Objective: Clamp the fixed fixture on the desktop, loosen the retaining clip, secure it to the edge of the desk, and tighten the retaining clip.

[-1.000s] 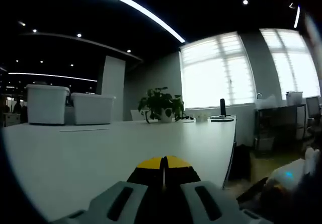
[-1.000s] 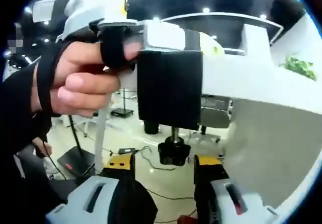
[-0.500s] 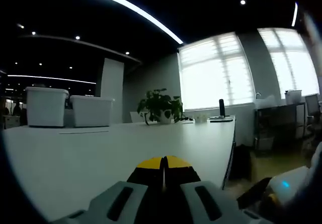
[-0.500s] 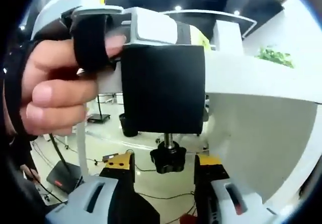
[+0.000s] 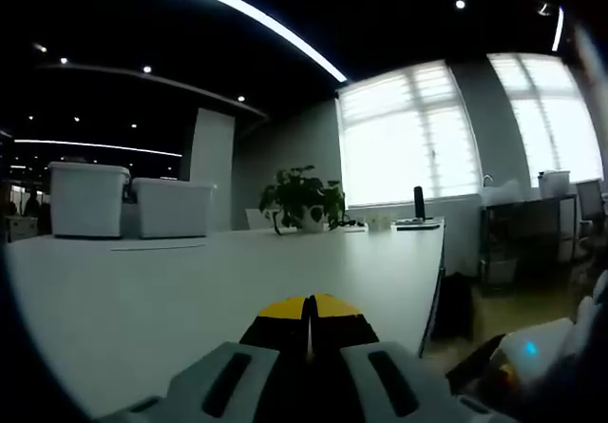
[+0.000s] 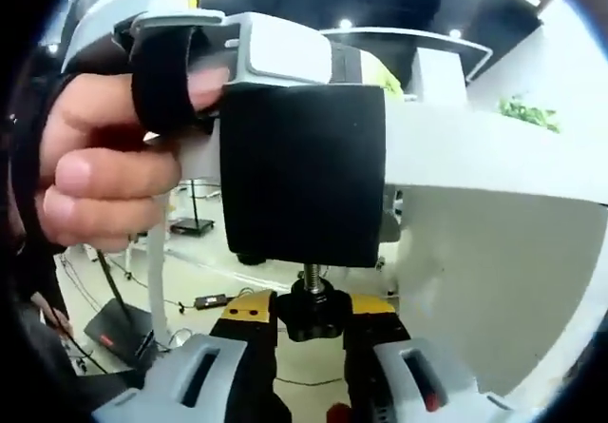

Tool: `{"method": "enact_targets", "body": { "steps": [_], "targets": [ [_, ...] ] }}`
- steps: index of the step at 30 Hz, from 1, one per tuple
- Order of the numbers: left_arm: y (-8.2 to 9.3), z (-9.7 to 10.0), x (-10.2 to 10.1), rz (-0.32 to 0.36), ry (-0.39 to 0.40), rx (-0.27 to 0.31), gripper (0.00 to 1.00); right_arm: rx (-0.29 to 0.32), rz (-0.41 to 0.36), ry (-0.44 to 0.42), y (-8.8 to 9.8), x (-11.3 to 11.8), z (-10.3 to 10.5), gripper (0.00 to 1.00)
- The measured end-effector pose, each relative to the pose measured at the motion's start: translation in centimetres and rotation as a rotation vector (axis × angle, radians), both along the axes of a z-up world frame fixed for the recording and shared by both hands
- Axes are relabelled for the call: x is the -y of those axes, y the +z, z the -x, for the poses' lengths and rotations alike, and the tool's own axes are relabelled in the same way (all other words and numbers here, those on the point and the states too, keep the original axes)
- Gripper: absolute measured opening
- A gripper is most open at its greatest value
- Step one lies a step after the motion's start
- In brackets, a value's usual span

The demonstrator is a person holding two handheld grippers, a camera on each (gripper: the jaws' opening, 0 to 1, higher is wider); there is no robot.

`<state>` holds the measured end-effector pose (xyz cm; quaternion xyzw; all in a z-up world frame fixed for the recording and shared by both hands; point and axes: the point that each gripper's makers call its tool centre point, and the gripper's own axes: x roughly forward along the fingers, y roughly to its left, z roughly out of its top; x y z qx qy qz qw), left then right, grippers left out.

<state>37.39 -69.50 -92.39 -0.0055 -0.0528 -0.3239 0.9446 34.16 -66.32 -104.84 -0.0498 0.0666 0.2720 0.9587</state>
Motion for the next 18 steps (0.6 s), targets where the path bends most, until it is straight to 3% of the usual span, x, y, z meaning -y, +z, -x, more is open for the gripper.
{"method": "enact_targets", "body": {
  "steps": [11, 18],
  "targets": [
    [-0.1, -0.2, 0.1, 0.000, -0.001, -0.009, 0.01, 0.008, -0.018, 0.379, -0.1, -1.0, 0.7, 0.23],
    [-0.1, -0.3, 0.1, 0.001, 0.003, -0.011, 0.01, 0.023, -0.003, 0.538, -0.4, -1.5, 0.3, 0.23]
  ]
}}
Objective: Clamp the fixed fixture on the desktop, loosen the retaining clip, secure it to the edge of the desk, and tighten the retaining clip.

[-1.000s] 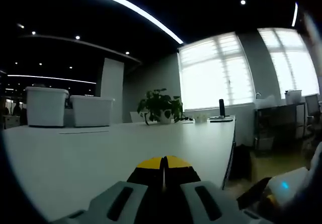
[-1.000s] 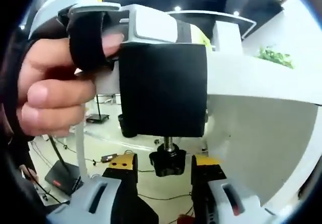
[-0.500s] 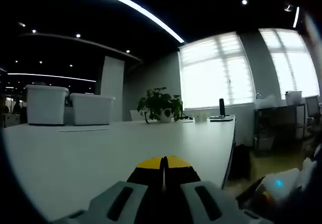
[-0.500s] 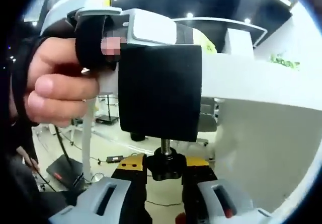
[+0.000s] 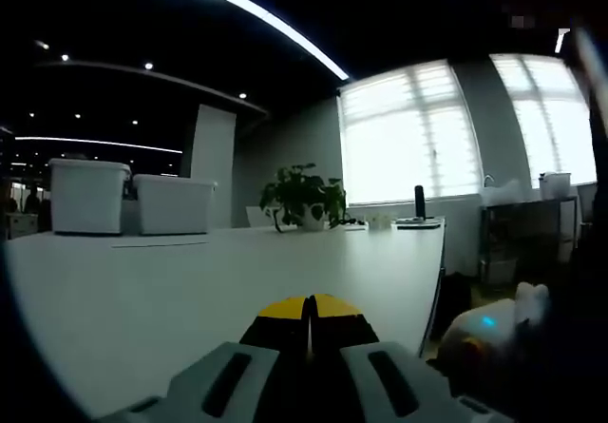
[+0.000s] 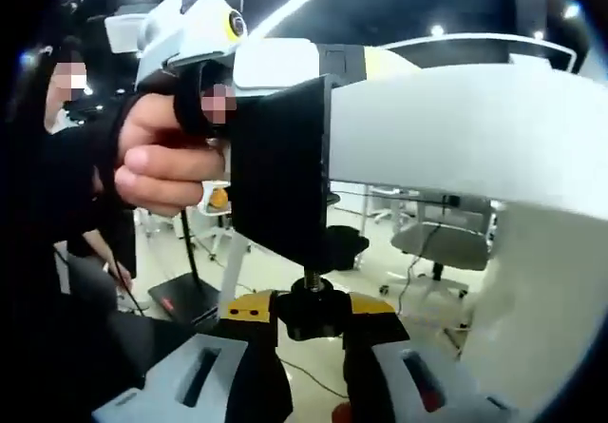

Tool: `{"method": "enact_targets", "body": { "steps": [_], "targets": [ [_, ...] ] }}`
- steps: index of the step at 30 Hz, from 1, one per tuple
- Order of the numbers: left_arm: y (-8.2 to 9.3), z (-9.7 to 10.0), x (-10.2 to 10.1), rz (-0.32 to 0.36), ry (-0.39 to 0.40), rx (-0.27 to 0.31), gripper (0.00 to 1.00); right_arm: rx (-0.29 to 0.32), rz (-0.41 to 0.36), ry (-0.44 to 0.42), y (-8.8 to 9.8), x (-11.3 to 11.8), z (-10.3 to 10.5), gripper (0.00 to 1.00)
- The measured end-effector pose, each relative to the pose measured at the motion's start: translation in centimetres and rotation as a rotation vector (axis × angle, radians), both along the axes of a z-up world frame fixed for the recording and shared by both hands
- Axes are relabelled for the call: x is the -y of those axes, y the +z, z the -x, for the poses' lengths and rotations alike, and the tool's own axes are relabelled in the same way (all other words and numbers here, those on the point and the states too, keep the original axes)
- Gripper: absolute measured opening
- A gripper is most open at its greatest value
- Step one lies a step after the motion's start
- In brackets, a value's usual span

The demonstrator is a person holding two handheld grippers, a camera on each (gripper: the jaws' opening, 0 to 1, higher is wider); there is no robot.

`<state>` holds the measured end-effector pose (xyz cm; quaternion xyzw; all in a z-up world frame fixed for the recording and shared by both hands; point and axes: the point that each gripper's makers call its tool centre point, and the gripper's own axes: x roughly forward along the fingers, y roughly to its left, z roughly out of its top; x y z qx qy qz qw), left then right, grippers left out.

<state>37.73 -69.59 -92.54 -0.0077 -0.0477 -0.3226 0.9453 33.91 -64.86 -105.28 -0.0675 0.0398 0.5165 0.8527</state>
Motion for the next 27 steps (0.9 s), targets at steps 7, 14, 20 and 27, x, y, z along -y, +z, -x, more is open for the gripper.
{"method": "enact_targets", "body": {
  "steps": [7, 14, 20, 27],
  "targets": [
    [0.0, 0.0, 0.1, 0.000, -0.001, -0.001, 0.01, -0.011, -0.033, 0.105, 0.0, -0.1, 0.7, 0.23],
    [0.1, 0.2, 0.3, 0.001, -0.004, -0.001, 0.01, 0.029, -0.043, 0.196, 0.2, -0.4, 0.9, 0.24],
    [0.1, 0.2, 0.3, 0.001, -0.005, -0.002, 0.01, 0.030, -0.035, 0.171, 0.3, -0.5, 0.6, 0.24],
    [0.1, 0.2, 0.3, 0.001, -0.006, -0.002, 0.01, 0.032, 0.022, 0.129, 0.3, 0.0, 0.6, 0.24]
  ]
}}
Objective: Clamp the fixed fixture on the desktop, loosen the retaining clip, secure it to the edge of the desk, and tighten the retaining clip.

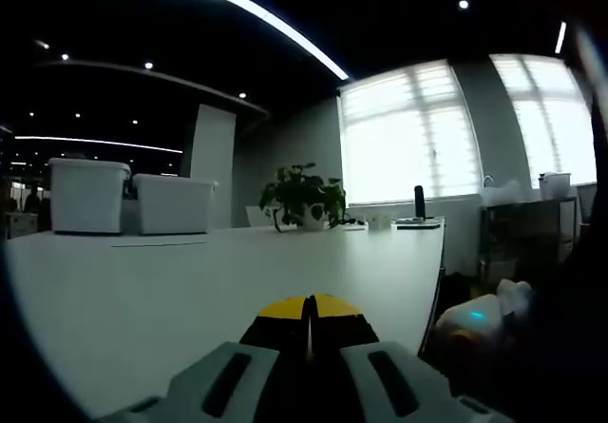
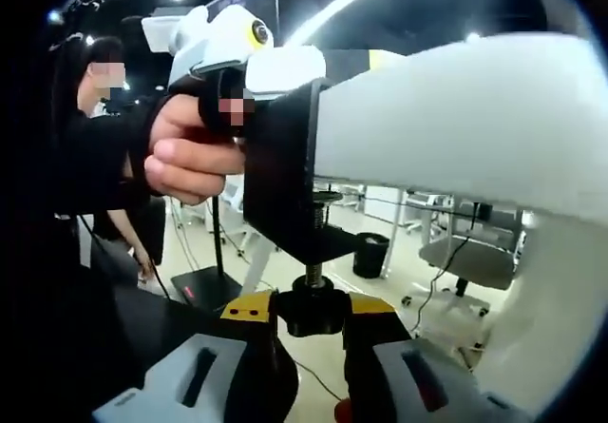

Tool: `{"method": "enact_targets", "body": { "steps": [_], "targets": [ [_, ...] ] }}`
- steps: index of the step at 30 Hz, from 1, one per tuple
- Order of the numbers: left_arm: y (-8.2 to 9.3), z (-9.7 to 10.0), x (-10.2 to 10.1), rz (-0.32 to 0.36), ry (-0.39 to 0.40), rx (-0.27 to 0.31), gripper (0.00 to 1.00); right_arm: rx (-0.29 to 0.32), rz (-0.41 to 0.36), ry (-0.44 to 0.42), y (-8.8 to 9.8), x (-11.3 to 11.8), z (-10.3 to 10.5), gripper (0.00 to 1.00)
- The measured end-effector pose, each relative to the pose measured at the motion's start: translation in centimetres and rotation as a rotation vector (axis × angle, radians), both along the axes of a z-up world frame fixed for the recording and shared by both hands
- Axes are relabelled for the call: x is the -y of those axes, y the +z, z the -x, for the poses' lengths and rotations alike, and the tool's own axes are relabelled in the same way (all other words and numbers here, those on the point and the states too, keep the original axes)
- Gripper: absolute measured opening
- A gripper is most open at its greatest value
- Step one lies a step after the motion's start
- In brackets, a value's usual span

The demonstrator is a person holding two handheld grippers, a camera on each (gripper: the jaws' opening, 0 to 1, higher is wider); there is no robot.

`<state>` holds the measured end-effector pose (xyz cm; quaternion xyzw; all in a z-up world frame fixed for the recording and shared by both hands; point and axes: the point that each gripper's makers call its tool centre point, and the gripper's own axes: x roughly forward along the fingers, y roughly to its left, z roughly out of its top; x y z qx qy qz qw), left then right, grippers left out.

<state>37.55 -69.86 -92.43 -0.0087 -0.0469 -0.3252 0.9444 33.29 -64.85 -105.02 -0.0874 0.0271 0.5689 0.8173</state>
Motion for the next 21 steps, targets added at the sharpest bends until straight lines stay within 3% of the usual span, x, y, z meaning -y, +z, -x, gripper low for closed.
{"method": "enact_targets", "body": {
  "steps": [3, 6, 10, 11, 13, 14, 15, 17, 21],
  "targets": [
    [0.0, 0.0, 0.0, 0.000, -0.001, 0.000, 0.01, -0.002, 0.034, -0.046, -0.4, 1.0, -0.1, 0.27],
    [0.0, -0.1, -0.1, 0.000, -0.001, 0.001, 0.01, 0.021, 0.053, -0.148, 0.0, 2.0, -0.2, 0.32],
    [0.0, -0.2, -0.2, 0.000, -0.001, 0.003, 0.01, -0.049, -0.009, -0.295, -0.1, 2.4, -0.2, 0.35],
    [0.0, -0.2, -0.2, 0.000, -0.001, 0.005, 0.01, -0.068, 0.007, -0.315, -0.4, 2.1, -0.1, 0.36],
    [0.0, -0.2, -0.3, 0.000, -0.001, 0.005, 0.01, -0.036, 0.040, -0.389, -0.2, 2.0, -0.6, 0.37],
    [0.0, -0.2, -0.2, 0.000, -0.002, 0.006, 0.01, -0.064, 0.018, -0.424, -0.1, 1.8, -0.6, 0.38],
    [0.0, -0.2, -0.2, 0.000, -0.003, 0.004, 0.01, -0.093, 0.016, -0.432, 0.0, 1.6, -0.2, 0.39],
    [0.0, -0.1, -0.2, 0.000, -0.004, 0.005, 0.01, -0.067, 0.019, -0.451, 0.4, 1.4, 0.2, 0.45],
    [0.1, 0.0, -0.1, -0.001, -0.006, 0.016, 0.01, -0.056, 0.022, -0.500, 0.3, 1.4, 1.7, 0.48]
  ]
}}
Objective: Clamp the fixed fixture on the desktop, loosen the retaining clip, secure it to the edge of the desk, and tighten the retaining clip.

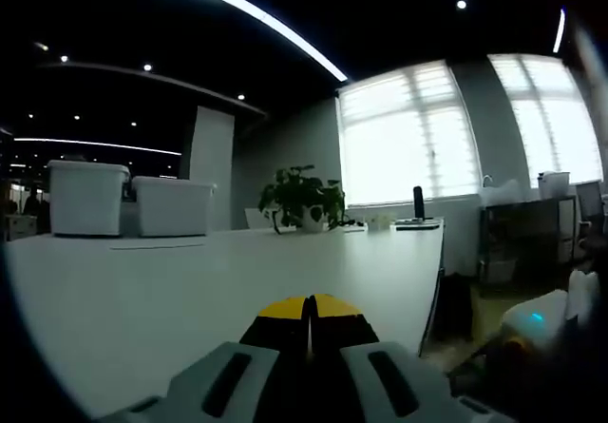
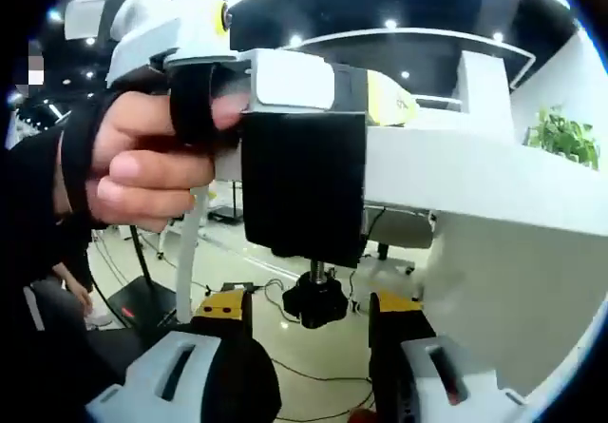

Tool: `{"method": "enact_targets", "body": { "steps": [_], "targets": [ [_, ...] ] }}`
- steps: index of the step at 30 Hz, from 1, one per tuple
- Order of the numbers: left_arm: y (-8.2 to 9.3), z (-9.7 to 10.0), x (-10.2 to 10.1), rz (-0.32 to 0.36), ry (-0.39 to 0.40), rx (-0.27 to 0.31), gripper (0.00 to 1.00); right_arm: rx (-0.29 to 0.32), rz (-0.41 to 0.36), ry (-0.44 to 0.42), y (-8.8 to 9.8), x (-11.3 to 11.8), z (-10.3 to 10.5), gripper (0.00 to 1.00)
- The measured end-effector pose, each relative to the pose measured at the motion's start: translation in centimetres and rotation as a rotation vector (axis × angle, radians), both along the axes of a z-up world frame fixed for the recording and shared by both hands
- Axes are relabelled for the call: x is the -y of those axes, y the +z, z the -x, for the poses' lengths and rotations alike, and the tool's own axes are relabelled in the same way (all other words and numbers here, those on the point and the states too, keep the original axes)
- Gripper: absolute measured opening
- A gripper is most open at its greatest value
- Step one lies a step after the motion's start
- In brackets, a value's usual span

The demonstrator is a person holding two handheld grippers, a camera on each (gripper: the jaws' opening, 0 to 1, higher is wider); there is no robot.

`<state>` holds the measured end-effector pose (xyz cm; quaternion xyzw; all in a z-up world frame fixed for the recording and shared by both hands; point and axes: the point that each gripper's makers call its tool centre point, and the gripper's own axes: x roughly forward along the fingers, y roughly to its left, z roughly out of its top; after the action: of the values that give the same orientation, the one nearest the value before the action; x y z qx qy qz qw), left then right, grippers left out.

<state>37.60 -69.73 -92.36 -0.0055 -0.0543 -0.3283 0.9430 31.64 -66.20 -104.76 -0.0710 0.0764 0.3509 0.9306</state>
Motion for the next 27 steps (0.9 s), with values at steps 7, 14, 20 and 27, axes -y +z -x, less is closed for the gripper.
{"method": "enact_targets", "body": {
  "steps": [7, 14, 20, 27],
  "targets": [
    [0.0, 0.2, 0.1, -0.002, -0.005, 0.010, 0.01, -0.030, -0.029, -0.194, -0.3, 1.6, -1.0, 0.53],
    [-0.1, 0.3, 0.1, -0.002, -0.004, 0.012, 0.01, -0.013, -0.022, -0.264, 0.1, 1.0, -1.5, 0.40],
    [-0.1, 0.3, 0.0, -0.002, -0.004, 0.013, 0.01, -0.008, -0.020, -0.296, 0.0, 1.0, -1.7, 0.24],
    [-0.1, 0.2, 0.0, -0.002, -0.003, 0.011, 0.01, 0.012, -0.012, -0.285, 0.1, 1.2, -1.9, 0.23]
  ]
}}
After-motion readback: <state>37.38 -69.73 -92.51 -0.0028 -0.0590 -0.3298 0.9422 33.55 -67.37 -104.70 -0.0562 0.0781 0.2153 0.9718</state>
